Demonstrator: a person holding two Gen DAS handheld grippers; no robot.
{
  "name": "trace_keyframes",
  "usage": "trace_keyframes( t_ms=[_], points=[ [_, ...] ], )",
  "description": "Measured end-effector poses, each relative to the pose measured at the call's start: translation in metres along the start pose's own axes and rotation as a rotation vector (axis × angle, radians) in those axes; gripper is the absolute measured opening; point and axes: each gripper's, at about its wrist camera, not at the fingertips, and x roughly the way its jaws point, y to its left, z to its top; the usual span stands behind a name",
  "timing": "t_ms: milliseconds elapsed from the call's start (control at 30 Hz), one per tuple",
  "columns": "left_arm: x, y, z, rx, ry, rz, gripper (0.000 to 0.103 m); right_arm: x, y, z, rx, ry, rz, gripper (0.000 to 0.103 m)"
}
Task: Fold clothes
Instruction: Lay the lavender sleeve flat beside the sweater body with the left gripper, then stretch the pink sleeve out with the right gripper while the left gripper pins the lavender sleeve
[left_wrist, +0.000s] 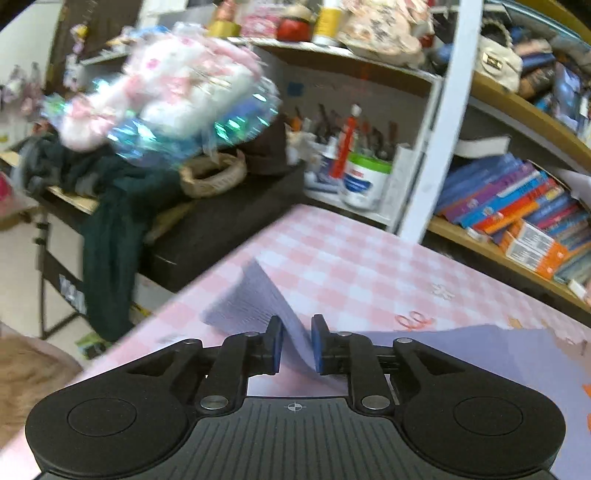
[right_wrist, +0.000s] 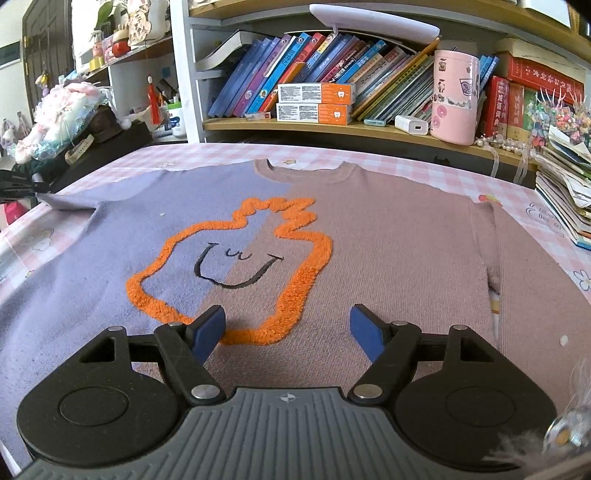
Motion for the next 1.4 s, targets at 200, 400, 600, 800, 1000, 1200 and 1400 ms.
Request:
trace_keyframes(
  t_ms=[200, 400, 600, 800, 1000, 1200, 1400],
  points=[
    [-0.035, 0.030, 0.008, -0.049, -0.077, 0.099, 0.023, 0.000, 0.002, 0.000, -0.011, 0.003, -0.006, 0.074],
    [-0.059, -0.012, -0.015, -0.001, 0.046, -0.193, 0.058, 0.001, 0.002, 0.001, -0.019, 0.005, -0.011, 0.074],
    [-0.049, -0.089, -0.044, 0.052, 0.175, -0.485, 0.063, -0.006, -0.001, 0.000, 0.025, -0.014, -0.022, 0.064],
    [-0.023, -0.139, -0.053, 0.146, 0.243, -0.510, 0.062, -0.043, -0.021, -0.012, 0.106, -0.042, -0.131, 0.061],
    [-0.007, -0.149, -0.055, 0.181, 0.245, -0.483, 0.052, -0.073, -0.040, -0.028, 0.143, -0.051, -0.249, 0.059],
    [0.010, -0.143, -0.051, 0.138, 0.255, -0.515, 0.006, -0.085, -0.043, -0.027, 0.064, -0.049, -0.364, 0.059],
    [0.017, -0.118, -0.042, 0.100, 0.224, -0.445, 0.005, -0.084, -0.042, -0.032, 0.011, 0.044, -0.314, 0.047]
  ],
)
